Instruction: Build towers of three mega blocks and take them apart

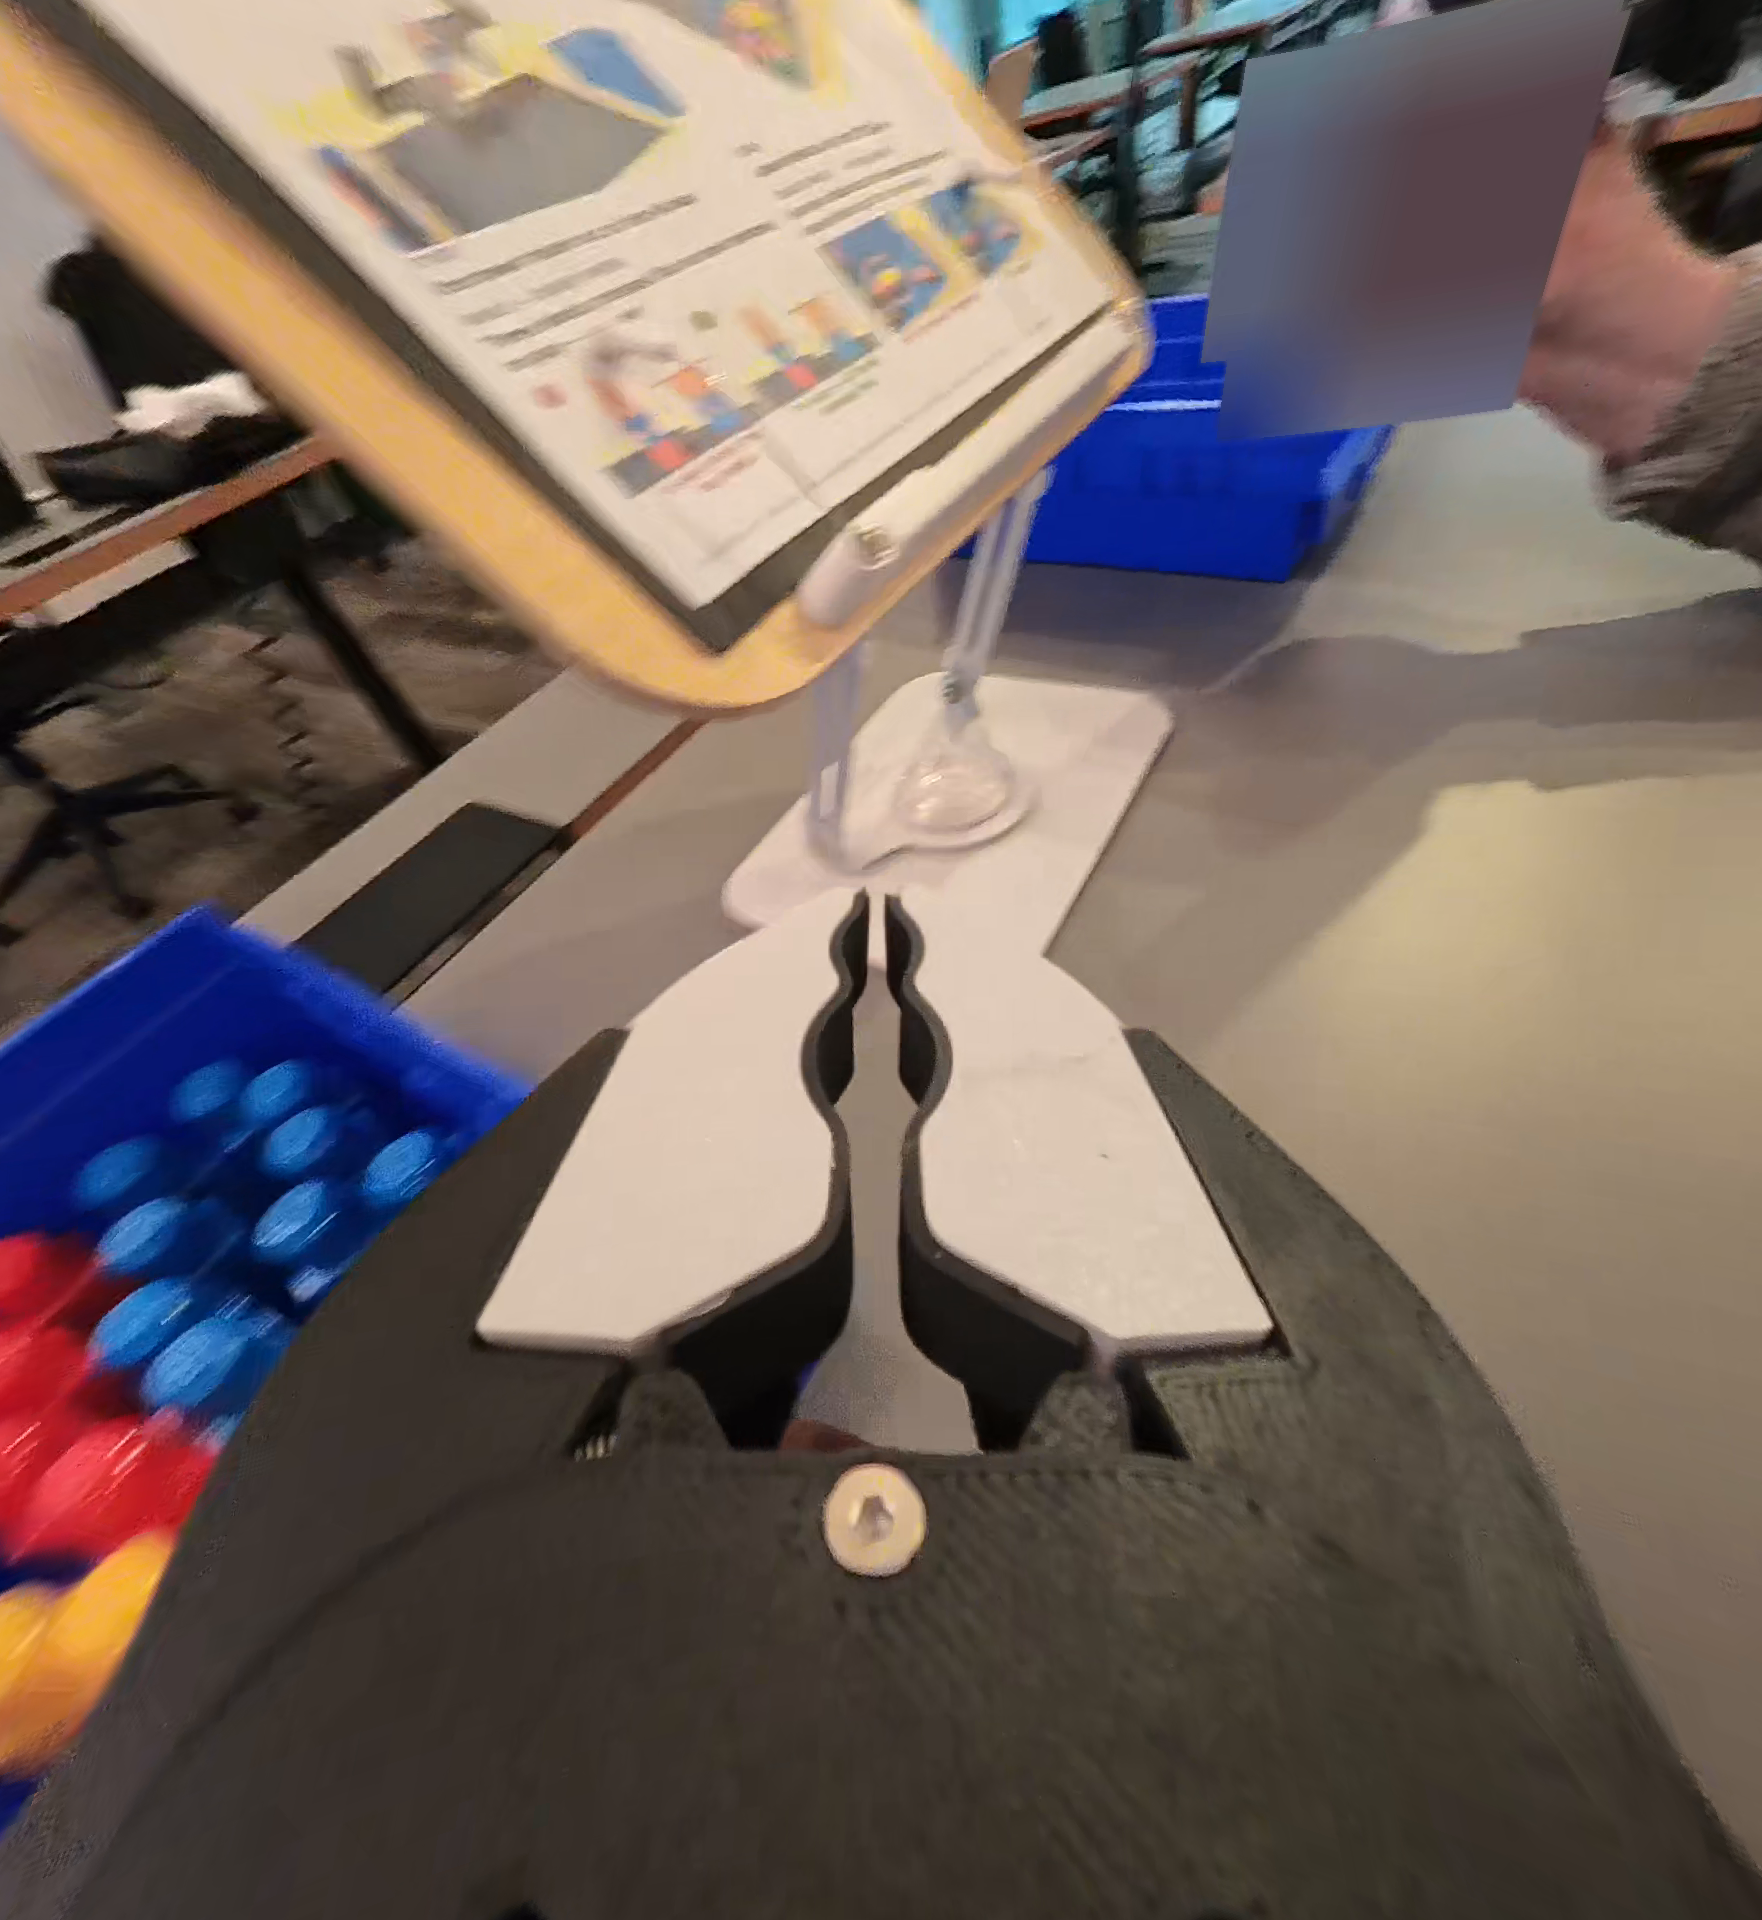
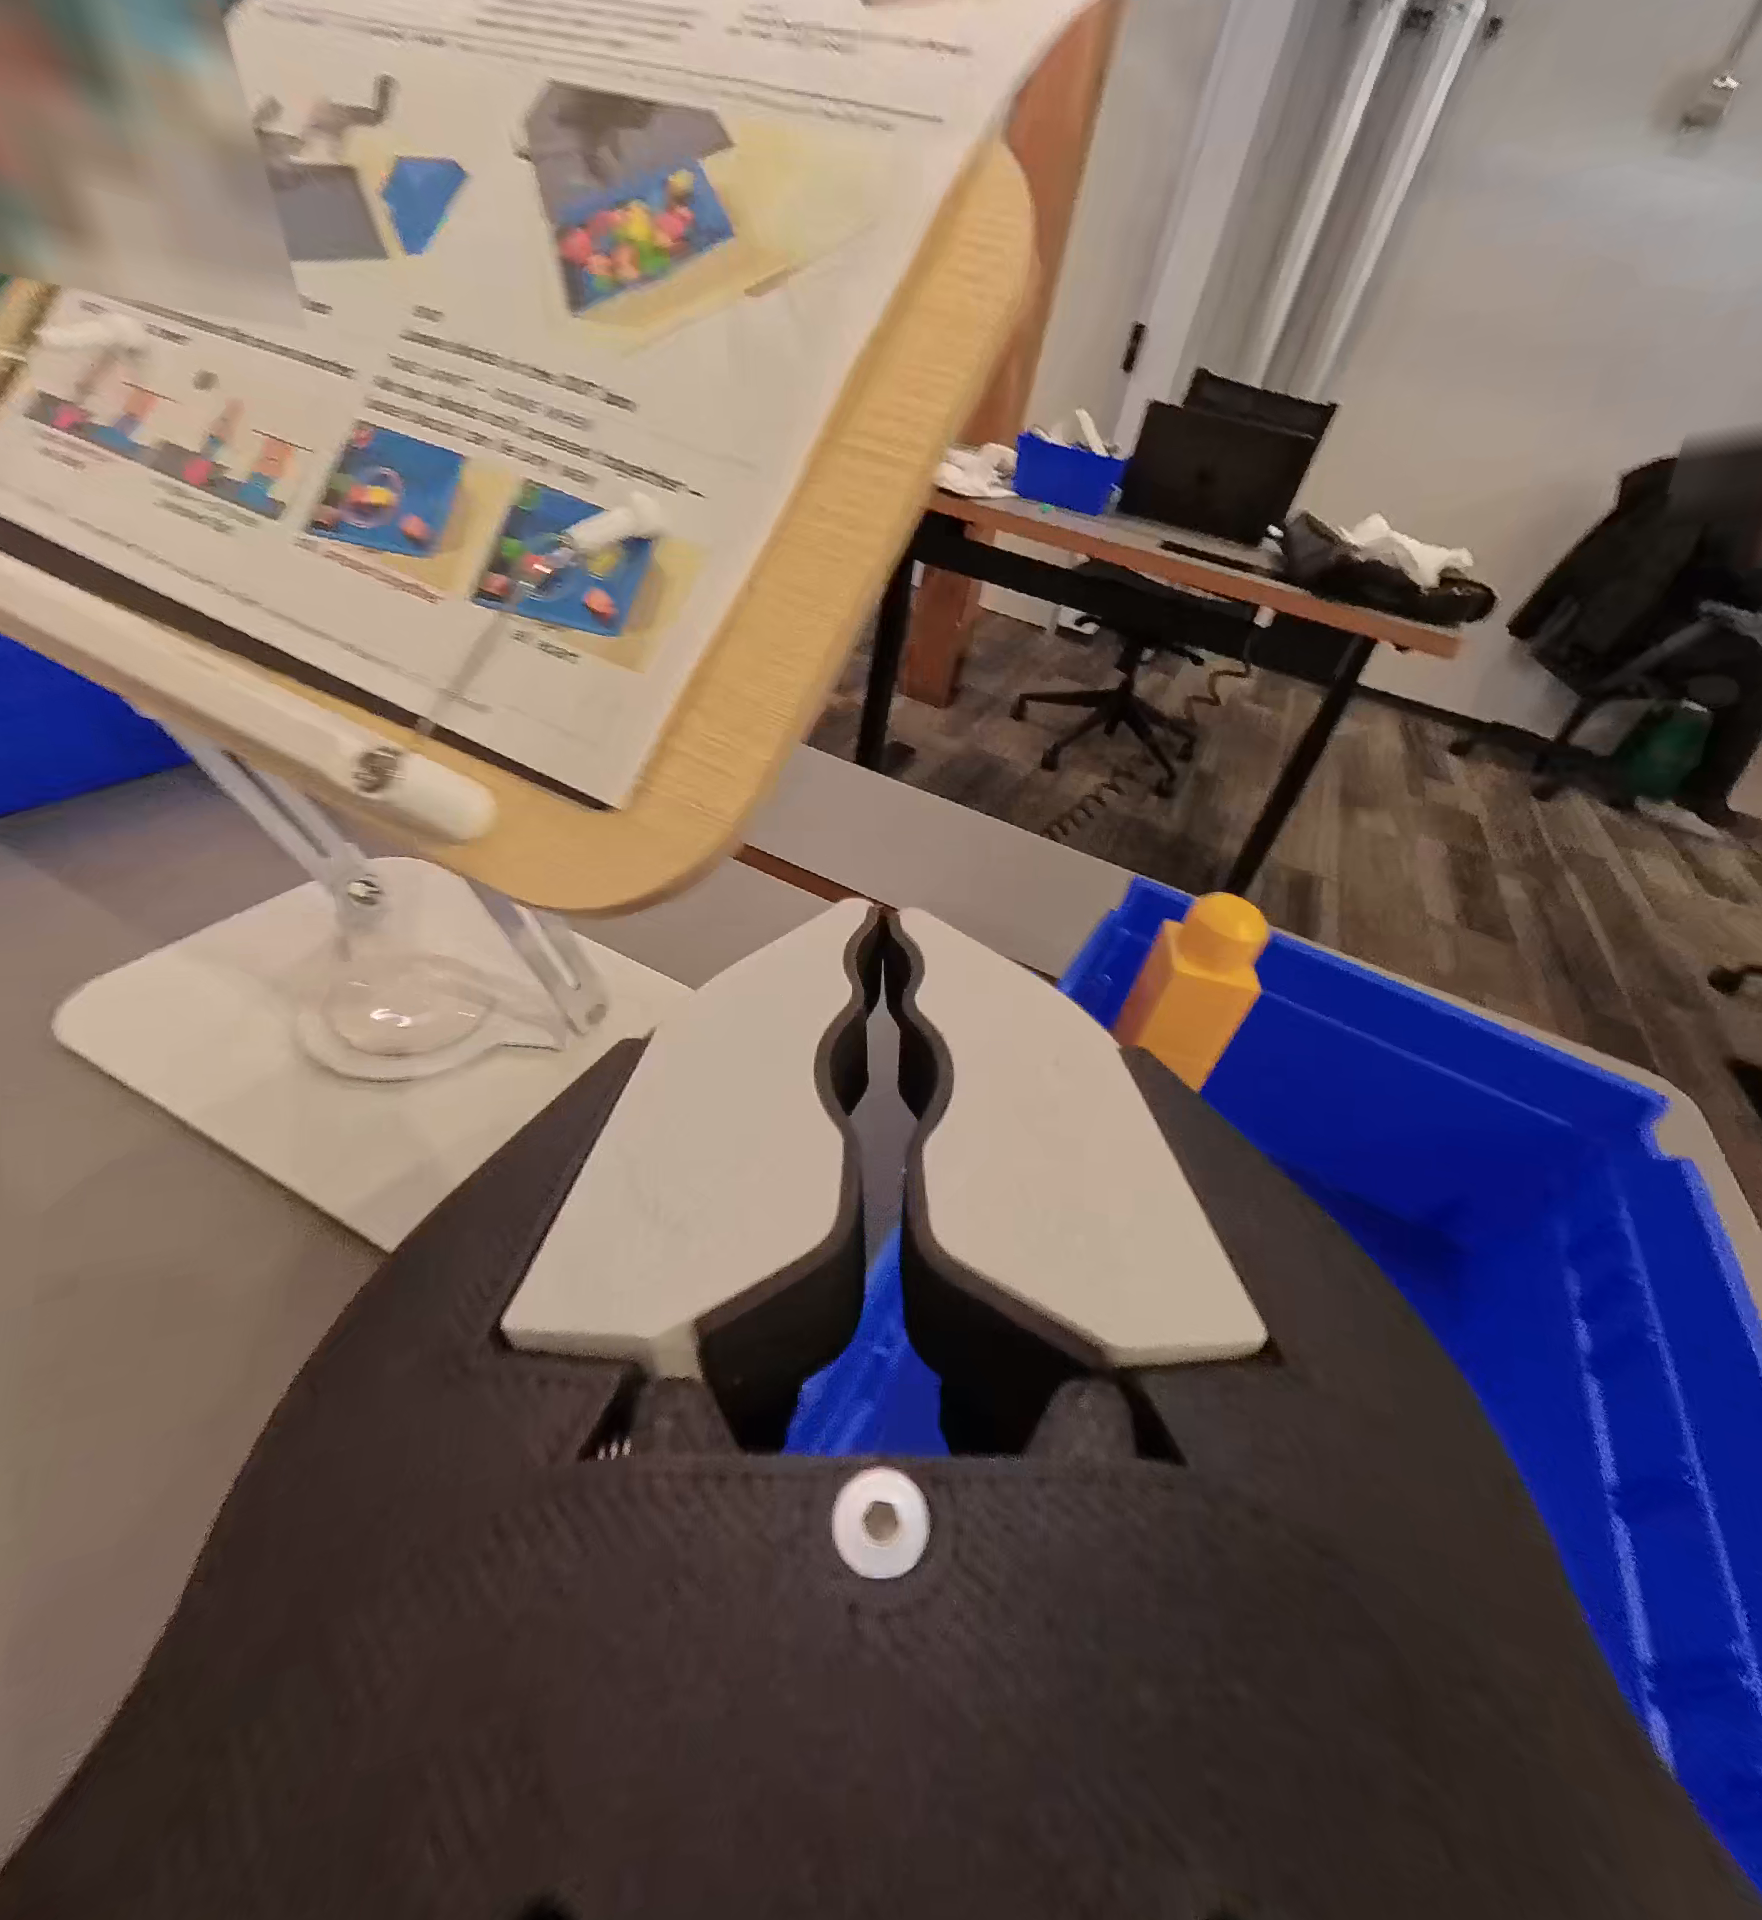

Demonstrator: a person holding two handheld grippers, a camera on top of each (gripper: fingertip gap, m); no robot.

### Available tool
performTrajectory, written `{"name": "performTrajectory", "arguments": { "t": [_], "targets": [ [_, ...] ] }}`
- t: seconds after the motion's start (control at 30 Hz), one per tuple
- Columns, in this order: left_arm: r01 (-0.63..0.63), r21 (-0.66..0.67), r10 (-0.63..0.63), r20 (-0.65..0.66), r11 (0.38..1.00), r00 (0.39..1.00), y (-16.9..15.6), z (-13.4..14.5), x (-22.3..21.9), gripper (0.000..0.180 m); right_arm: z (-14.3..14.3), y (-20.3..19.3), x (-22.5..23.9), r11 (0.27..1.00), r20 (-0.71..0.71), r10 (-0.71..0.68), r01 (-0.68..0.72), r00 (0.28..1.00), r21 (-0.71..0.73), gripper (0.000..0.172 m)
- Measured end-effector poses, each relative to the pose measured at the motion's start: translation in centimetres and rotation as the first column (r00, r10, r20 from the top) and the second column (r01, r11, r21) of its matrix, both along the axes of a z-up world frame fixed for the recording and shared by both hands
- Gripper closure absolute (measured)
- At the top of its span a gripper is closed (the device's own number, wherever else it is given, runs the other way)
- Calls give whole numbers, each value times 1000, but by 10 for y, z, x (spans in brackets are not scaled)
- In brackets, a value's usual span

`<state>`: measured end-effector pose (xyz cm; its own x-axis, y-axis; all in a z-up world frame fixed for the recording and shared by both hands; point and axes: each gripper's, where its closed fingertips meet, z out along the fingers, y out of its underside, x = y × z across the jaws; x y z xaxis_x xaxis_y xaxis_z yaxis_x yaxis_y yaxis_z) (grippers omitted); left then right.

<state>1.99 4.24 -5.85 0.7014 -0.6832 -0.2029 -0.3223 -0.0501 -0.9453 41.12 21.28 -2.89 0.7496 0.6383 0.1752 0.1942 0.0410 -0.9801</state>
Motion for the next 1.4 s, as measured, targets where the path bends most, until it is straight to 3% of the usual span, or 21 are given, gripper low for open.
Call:
{"name": "performTrajectory", "arguments": {
  "t": [0.13, 0.27, 0.47, 0.53, 0.6, 0.9, 1.13, 1.27, 1.4],
  "targets": [
    [-208, -8, 207, -79, 978, 975, 4, 0, -66, 178, 3, -36, -39, 990, 35, 126, -128, 991, 56, 172],
    [-380, -62, 355, -245, 923, 902, 8, -26, -118, 171, -14, -71, -90, 959, 129, 267, -277, 955, 64, 172],
    [-370, -231, 268, -377, 900, 886, 21, -62, -135, 152, -45, -90, -129, 913, 223, 397, -407, 890, -2, 172],
    [-415, -283, 266, -442, 865, 857, 28, -75, -145, 146, -49, -91, -130, 908, 222, 411, -418, 884, -15, 172],
    [-427, -401, 238, -442, 810, 865, 29, -89, -145, 138, -49, -90, -130, 908, 222, 411, -418, 884, -16, 172],
    [-431, -616, 165, -440, 659, 883, 33, -129, -137, 145, -52, -93, -131, 900, 226, 430, -436, 874, -27, 172],
    [-453, -568, 179, -471, 688, 864, 42, -120, -140, 151, -53, -95, -132, 895, 234, 439, -445, 868, -27, 172],
    [-421, -491, 199, -441, 763, 875, 31, -71, -135, 151, -52, -95, -131, 894, 228, 441, -447, 868, -28, 172],
    [-223, -472, 27, -388, 853, 921, -6, -30, -87, 151, -53, -96, -133, 889, 225, 453, -457, 863, -35, 172]
  ]
}}
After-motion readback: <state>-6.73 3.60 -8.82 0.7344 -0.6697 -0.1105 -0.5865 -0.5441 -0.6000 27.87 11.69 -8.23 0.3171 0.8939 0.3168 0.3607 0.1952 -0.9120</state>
